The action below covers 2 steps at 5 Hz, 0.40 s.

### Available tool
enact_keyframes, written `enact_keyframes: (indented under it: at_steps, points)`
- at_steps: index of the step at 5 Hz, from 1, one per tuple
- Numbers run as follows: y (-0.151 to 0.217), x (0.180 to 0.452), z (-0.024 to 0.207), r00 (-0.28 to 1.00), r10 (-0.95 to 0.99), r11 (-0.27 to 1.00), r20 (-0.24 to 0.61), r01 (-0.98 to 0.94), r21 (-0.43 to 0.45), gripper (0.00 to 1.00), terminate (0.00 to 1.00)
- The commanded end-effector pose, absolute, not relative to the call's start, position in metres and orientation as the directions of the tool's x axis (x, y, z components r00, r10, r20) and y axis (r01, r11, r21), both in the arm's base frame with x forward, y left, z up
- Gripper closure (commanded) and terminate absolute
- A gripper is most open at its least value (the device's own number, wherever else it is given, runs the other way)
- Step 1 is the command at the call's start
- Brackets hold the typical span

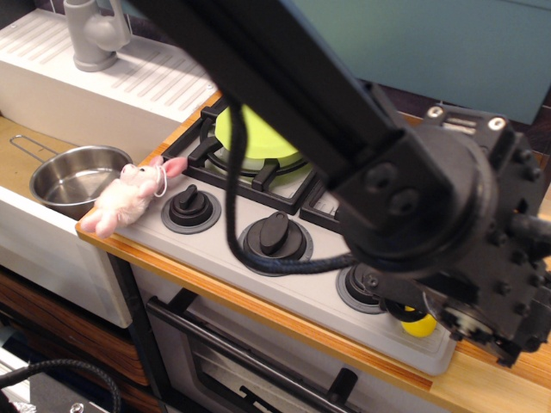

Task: End effector reaching knife

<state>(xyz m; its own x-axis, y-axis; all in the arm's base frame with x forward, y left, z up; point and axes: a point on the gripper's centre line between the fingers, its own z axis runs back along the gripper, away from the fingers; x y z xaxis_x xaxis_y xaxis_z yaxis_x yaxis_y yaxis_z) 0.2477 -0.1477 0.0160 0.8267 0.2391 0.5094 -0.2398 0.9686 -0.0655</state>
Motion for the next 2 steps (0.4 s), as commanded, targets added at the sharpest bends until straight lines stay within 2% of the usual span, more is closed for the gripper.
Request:
enact_keyframes:
  at_steps: [1,2]
  points:
    - [-0.1477,0.2512,0.0175,0.825,0.250,0.967,0.507,-0.243,-0.081,0.00,0.00]
    - [-0.1477,0.2512,0.0175,0.825,0.250,0.967,0.507,-0.243,-0.081,0.00,1.00]
